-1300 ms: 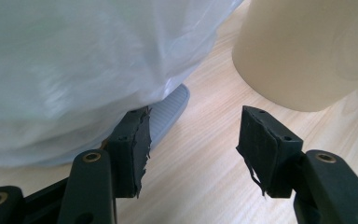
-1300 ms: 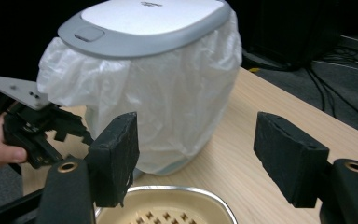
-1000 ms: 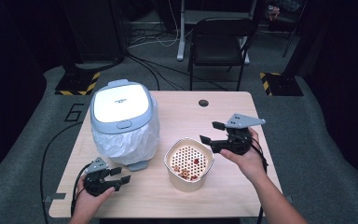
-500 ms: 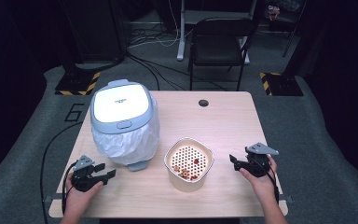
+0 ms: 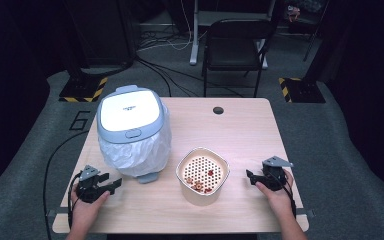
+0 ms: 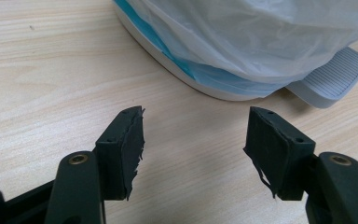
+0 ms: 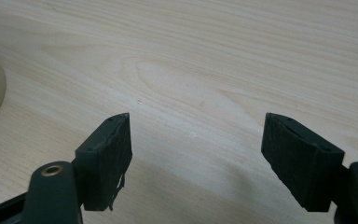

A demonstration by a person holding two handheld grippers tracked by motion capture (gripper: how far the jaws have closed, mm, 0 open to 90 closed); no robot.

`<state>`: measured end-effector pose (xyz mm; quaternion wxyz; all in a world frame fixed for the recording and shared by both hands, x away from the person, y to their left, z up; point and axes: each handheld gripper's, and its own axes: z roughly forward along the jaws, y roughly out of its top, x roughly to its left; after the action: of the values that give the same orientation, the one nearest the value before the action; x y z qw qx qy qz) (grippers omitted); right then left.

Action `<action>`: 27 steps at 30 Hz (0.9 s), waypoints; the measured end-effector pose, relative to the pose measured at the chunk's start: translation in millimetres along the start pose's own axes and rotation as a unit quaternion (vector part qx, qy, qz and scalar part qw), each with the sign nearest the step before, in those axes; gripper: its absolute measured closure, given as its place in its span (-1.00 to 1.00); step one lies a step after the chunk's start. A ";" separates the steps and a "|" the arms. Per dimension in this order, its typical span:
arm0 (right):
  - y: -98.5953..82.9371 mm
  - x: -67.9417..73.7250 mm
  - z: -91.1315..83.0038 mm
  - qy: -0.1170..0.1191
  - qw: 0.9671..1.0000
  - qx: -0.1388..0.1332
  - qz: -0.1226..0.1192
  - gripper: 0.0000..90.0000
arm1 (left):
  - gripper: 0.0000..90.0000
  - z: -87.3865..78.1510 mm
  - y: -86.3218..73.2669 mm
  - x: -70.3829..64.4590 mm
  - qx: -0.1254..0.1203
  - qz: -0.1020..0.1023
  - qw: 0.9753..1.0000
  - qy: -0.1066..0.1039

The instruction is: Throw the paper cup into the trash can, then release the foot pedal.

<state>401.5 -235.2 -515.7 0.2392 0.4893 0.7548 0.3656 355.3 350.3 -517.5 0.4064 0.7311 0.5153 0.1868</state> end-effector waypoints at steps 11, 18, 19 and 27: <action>-5.0 -4.4 3.7 0.007 1.000 0.015 0.016 -0.47 | -0.23 5.7 -1.9 0.5 0.007 0.010 1.000 0.007; -8.0 -3.0 8.4 0.012 1.000 0.026 0.009 -0.53 | -0.25 7.7 -5.0 3.1 0.023 0.010 1.000 0.018; -7.8 -2.2 8.6 0.011 1.000 0.026 0.010 -0.53 | -0.25 8.9 -6.0 2.6 0.019 0.012 0.999 0.027; -7.3 -0.2 9.8 0.006 1.000 0.031 0.001 -0.58 | -0.29 11.3 -6.8 0.1 0.017 0.033 0.998 0.043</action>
<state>404.5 -234.2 -527.5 0.2193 0.4954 0.7664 0.3453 359.1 346.8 -529.7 0.3652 0.7459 0.5108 0.2221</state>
